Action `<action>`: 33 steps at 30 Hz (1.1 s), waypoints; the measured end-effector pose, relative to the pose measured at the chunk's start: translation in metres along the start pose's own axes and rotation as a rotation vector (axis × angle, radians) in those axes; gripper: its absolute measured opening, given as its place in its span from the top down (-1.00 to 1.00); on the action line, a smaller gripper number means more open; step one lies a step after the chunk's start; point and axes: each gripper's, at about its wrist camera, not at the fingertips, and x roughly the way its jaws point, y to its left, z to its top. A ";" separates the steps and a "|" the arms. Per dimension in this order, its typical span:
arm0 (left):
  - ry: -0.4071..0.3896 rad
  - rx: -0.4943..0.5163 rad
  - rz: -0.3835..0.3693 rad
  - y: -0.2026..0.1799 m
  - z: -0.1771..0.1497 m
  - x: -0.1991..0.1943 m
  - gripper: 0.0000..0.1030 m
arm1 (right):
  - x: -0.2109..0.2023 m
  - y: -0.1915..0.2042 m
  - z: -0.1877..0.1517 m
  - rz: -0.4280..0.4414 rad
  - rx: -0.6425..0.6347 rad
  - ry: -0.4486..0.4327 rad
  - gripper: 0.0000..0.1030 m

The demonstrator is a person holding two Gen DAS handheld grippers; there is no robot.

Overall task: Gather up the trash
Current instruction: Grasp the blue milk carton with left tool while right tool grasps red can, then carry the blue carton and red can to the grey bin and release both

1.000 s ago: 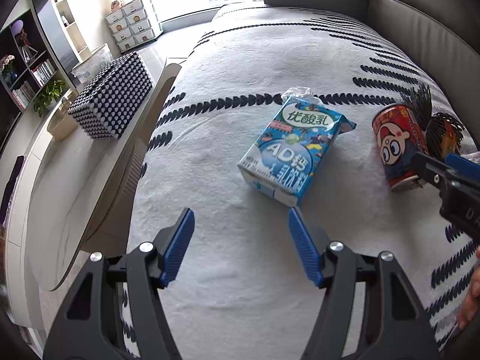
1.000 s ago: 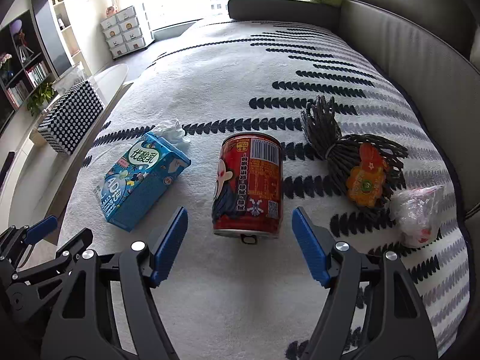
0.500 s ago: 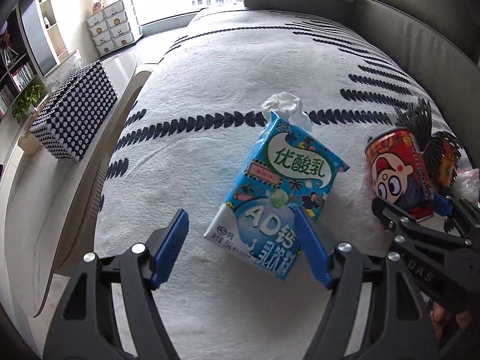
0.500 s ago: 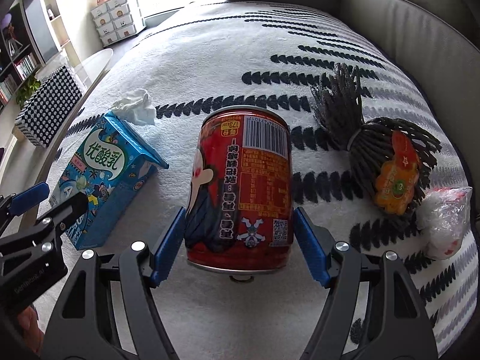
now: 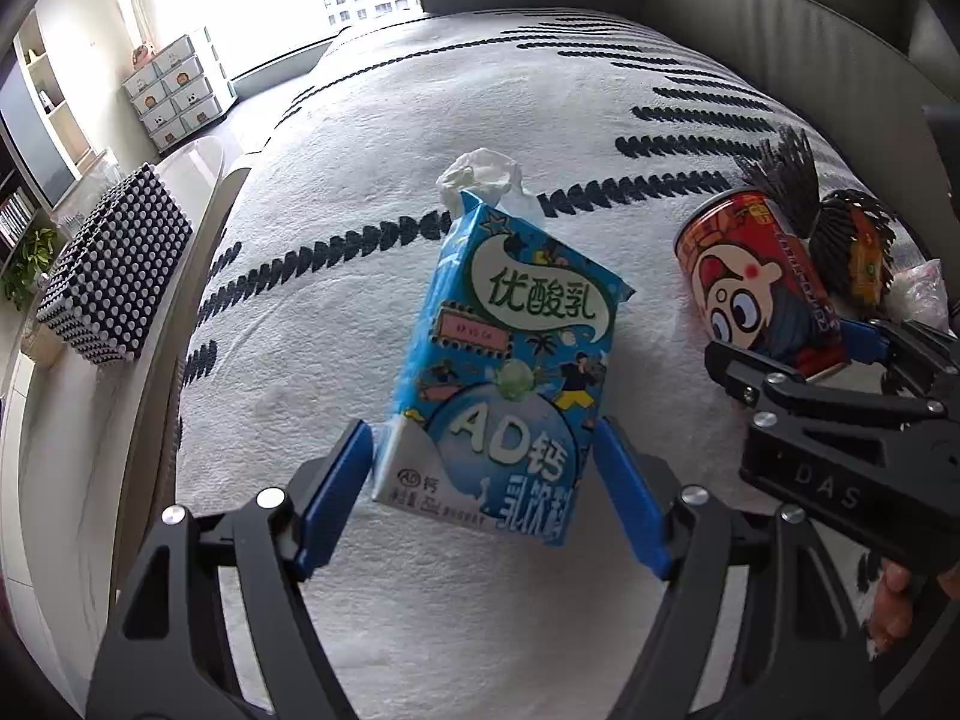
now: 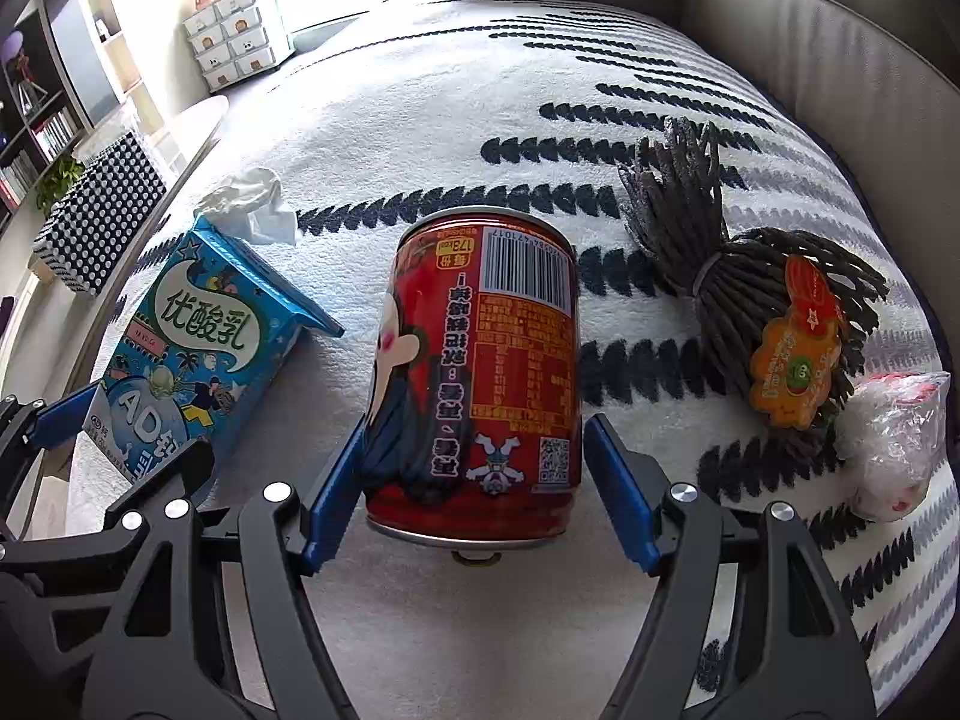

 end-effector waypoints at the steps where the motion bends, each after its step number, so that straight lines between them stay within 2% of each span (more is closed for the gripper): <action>1: -0.001 0.001 -0.001 0.001 0.001 0.001 -0.50 | 0.000 0.000 0.000 0.001 0.000 -0.001 -0.35; 8: 0.018 0.009 -0.020 0.004 0.005 0.008 -0.51 | 0.000 0.001 0.000 0.004 -0.010 0.002 -0.34; 11: -0.001 0.060 0.021 -0.003 0.005 0.007 -0.51 | 0.000 -0.001 0.000 0.011 -0.011 0.005 -0.34; 15: 0.004 0.077 0.047 -0.004 0.008 0.015 -0.51 | 0.001 0.000 0.002 0.012 -0.012 0.006 -0.33; 19: 0.006 0.086 0.039 -0.005 0.009 0.020 -0.36 | 0.002 0.003 0.003 0.010 -0.022 0.011 -0.26; 25: 0.003 0.050 0.025 0.000 0.002 0.013 -0.33 | 0.001 0.001 0.001 0.018 -0.020 0.017 -0.24; 33: -0.003 -0.010 0.035 0.001 -0.027 -0.013 -0.32 | -0.010 0.004 -0.015 0.027 -0.036 0.019 -0.23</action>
